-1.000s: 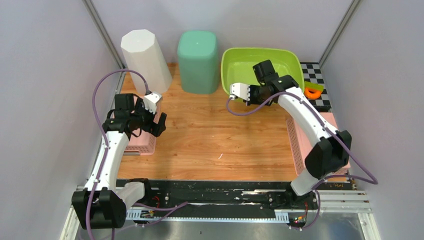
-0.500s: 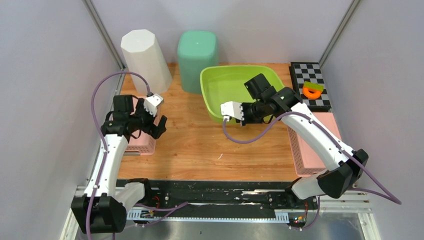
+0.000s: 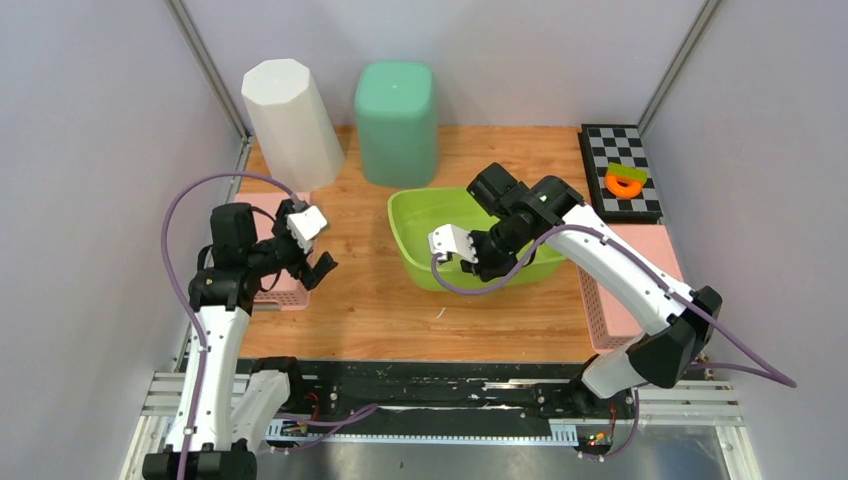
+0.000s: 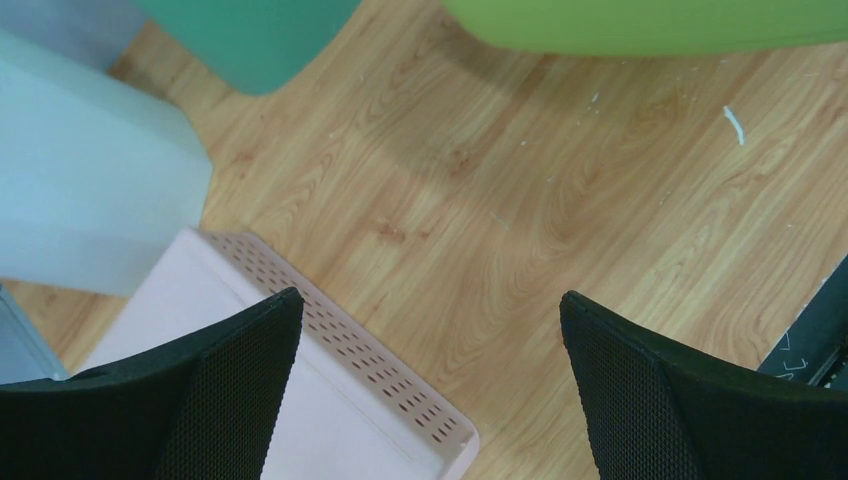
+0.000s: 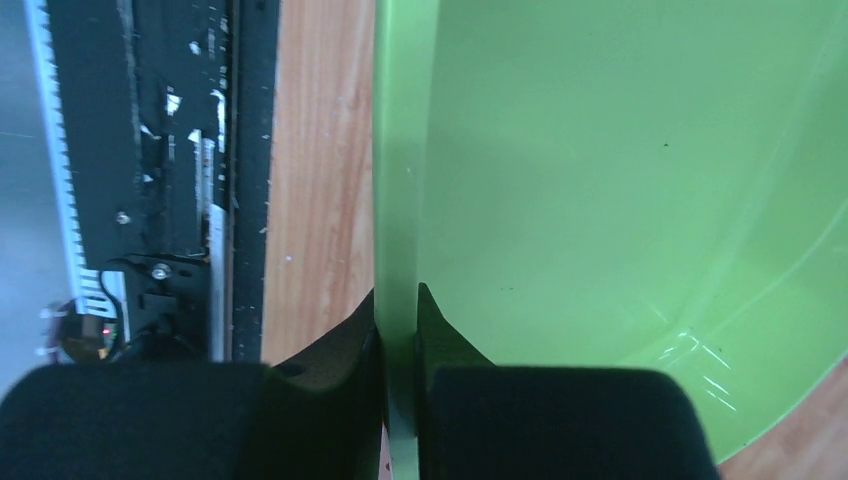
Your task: Turn the large container upside down
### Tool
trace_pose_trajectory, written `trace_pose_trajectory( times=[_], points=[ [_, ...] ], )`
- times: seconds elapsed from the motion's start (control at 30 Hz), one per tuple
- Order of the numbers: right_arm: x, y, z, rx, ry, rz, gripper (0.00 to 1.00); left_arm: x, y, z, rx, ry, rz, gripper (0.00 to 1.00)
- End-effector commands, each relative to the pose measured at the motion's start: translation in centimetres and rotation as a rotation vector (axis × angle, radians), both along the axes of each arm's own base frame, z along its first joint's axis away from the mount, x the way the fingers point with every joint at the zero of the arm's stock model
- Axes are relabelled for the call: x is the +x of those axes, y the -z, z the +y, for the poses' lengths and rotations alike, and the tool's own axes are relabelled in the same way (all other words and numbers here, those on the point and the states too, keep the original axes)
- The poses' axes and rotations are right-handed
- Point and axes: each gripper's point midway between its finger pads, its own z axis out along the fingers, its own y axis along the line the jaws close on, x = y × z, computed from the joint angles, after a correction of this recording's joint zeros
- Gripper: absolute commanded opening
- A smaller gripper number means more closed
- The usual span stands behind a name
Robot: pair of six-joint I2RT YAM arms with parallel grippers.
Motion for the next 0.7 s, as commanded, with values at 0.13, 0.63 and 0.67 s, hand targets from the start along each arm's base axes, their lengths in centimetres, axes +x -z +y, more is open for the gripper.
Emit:
trace_pose_trajectory(
  times=[0.13,0.63,0.67],
  points=[
    [-4.3,-1.9,2.0,0.103,-0.062,0.225,0.03,-1.6,-2.1,-2.6,-0.010,0.211,-0.150,1.00],
    [-6.9,-1.2,3.8,0.085,-0.049,0.527,0.03,-3.0,0.2,-5.7,0.094,0.431,-0.158,1.00],
    [-7.0,-1.1,3.9,0.083,-0.049,0.540,0.03,-3.1,0.3,-5.9,0.101,0.446,-0.160,1.00]
  ],
)
